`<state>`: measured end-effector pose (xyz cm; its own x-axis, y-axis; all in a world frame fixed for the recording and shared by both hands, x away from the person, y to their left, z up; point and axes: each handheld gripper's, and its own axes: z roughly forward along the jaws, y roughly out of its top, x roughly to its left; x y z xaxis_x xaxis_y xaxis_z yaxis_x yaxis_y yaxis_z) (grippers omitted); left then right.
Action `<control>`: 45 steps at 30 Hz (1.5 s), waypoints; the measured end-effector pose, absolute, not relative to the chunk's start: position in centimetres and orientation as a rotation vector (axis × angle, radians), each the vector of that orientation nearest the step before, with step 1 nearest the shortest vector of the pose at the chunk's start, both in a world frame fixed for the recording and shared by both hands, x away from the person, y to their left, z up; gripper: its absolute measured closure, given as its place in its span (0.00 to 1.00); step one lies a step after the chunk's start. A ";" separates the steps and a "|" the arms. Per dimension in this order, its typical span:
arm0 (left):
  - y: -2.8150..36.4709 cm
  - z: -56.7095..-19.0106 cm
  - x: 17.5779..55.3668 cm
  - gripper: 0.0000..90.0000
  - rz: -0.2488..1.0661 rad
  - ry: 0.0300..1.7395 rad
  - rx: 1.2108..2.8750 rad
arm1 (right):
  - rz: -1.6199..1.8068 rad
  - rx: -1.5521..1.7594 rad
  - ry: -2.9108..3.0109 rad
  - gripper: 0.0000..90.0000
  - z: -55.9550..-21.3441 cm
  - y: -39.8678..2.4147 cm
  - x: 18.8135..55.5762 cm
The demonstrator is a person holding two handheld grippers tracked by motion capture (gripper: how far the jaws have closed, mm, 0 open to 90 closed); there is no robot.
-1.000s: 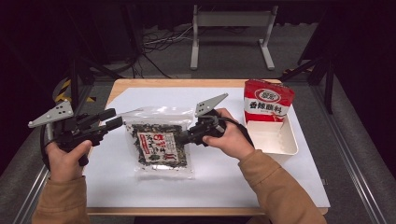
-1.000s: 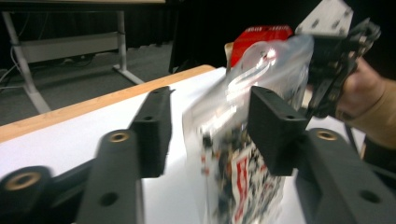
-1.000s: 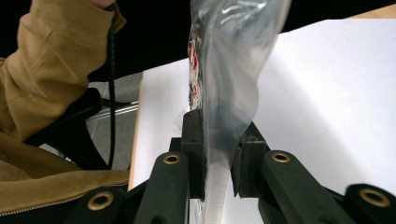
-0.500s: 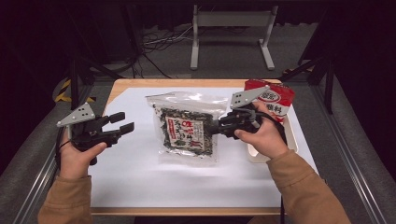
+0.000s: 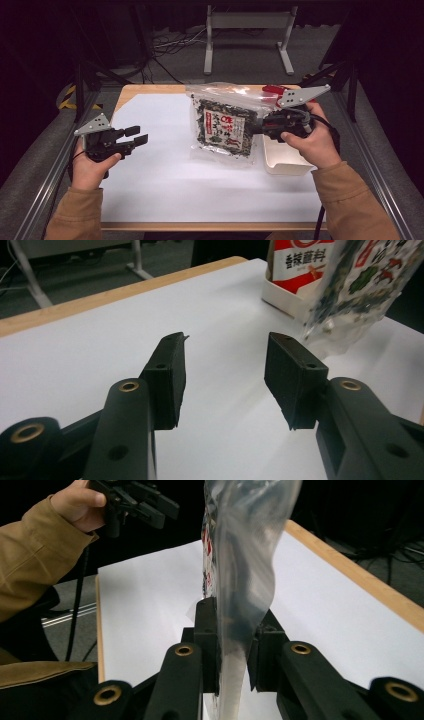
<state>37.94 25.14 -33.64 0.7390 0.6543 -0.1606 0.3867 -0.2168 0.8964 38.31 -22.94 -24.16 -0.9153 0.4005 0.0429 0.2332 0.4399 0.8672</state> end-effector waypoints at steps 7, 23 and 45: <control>25.4 -35.1 38.8 0.53 0.324 0.855 1.860 | 1.453 0.590 2.472 0.86 -23.1 -24.9 38.2; 25.9 -38.7 39.6 0.48 0.339 0.872 1.916 | 1.388 0.690 2.357 0.86 -22.2 -30.1 37.4; 26.3 -40.9 40.2 0.20 0.317 0.980 1.900 | 1.316 0.868 2.230 0.86 -22.8 -35.4 36.4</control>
